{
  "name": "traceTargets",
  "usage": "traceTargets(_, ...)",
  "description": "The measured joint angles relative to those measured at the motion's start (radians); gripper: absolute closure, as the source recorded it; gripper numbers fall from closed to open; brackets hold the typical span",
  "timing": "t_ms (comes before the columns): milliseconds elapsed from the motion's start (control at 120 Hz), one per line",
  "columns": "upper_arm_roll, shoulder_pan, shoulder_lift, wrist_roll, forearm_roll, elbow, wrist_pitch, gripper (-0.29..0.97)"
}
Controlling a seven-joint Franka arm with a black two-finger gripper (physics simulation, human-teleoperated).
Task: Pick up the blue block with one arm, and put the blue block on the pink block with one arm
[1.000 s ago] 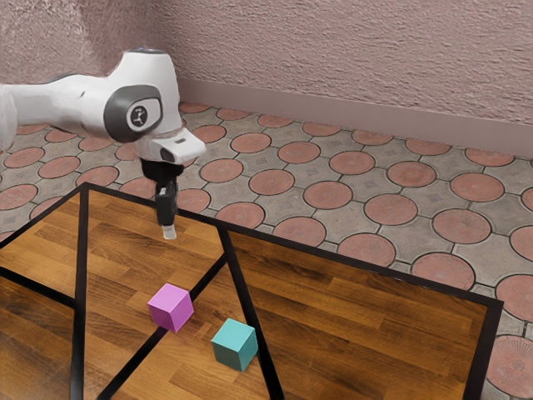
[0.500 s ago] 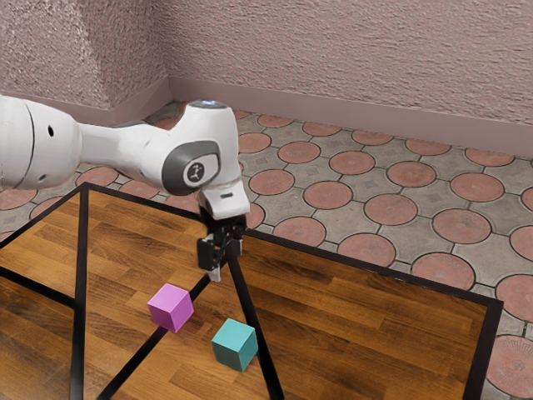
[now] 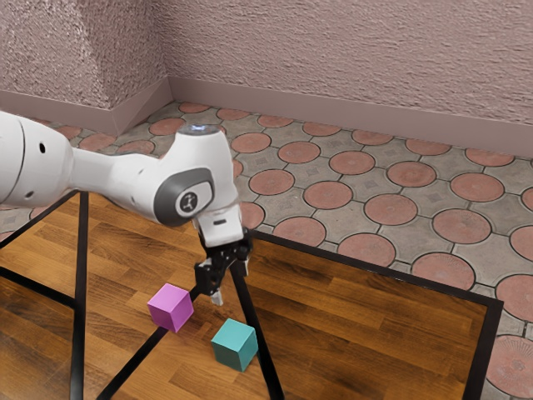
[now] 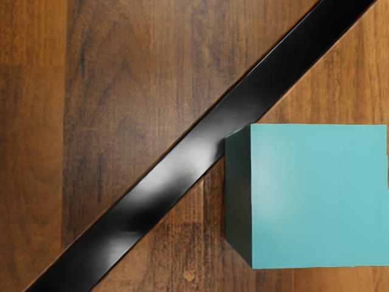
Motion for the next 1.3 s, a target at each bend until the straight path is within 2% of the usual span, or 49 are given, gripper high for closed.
traceTargets(442, -0.009, -0.034, 0.005, 0.038, -0.077, -0.113, 0.072, 0.0)
traceTargets(767, -0.019, -0.038, 0.063, 0.053, -0.107, -0.142, 0.141, 0.0)
traceTargets(833, -0.021, -0.039, 0.064, 0.055, -0.115, -0.142, 0.152, 0.07)
traceTargets(1000, -0.023, -0.041, 0.048, 0.059, -0.119, -0.142, 0.172, 0.36)
traceTargets(1117, -0.033, -0.04, -0.021, 0.061, -0.115, -0.154, 0.179, 0.4)
traceTargets(1300, -0.035, -0.036, -0.191, 0.062, -0.112, -0.223, 0.161, 0.41)
